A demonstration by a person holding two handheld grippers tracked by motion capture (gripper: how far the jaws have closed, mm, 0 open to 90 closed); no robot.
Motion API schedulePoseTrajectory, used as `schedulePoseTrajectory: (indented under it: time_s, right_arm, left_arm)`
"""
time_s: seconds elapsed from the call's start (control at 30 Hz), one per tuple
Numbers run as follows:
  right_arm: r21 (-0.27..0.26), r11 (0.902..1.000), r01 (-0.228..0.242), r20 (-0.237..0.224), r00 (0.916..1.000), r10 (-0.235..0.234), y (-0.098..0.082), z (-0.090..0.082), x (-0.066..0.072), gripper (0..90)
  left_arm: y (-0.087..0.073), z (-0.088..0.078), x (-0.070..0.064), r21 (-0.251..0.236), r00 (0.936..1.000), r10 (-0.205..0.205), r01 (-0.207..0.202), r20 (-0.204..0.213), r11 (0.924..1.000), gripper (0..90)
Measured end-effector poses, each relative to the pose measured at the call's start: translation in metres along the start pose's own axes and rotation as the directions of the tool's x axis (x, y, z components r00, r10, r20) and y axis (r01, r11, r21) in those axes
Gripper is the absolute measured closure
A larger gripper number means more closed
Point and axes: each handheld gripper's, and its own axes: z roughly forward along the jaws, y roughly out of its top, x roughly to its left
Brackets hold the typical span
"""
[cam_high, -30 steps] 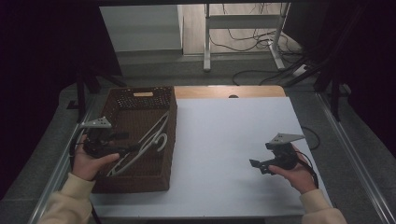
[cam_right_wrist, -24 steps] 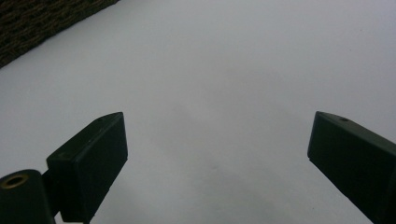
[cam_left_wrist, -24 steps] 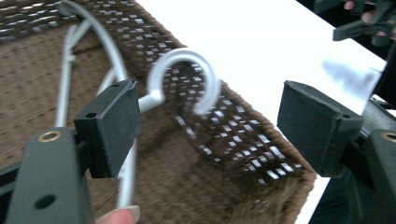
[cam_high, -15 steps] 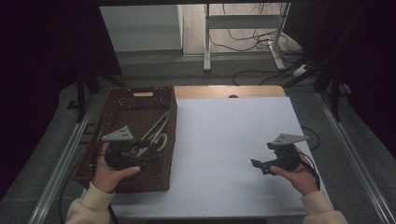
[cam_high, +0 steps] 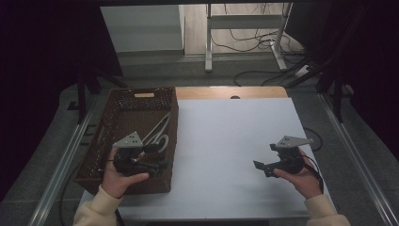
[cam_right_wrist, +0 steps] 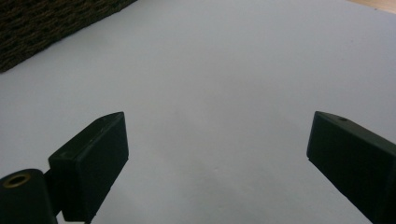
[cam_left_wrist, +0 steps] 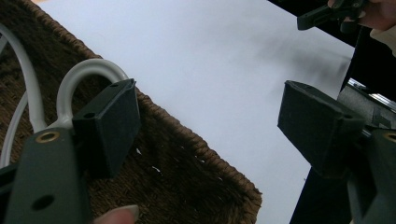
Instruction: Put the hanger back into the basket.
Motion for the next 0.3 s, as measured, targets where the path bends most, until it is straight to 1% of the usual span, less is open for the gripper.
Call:
schedulePoseTrajectory:
  time_s: [0.2, 0.3]
  right_arm:
    - [-0.012, 0.9998, -0.018, 0.007, 0.9998, 0.018, -0.0034, 0.0, -0.0042, 5.7]
    - [-0.02, 0.9995, -0.025, 0.014, 0.9996, 0.025, -0.0041, 0.0009, -0.005, 5.7]
  left_arm:
    - [0.0017, 0.0014, 0.0002, 0.006, 0.9999, 0.003, -0.003, 0.011, 1.0, 20.6]
    - [0.003, 0.001, -0.0006, 0.0, 0.9999, 0.0, 0.0, 0.01, 1.0, 20.6]
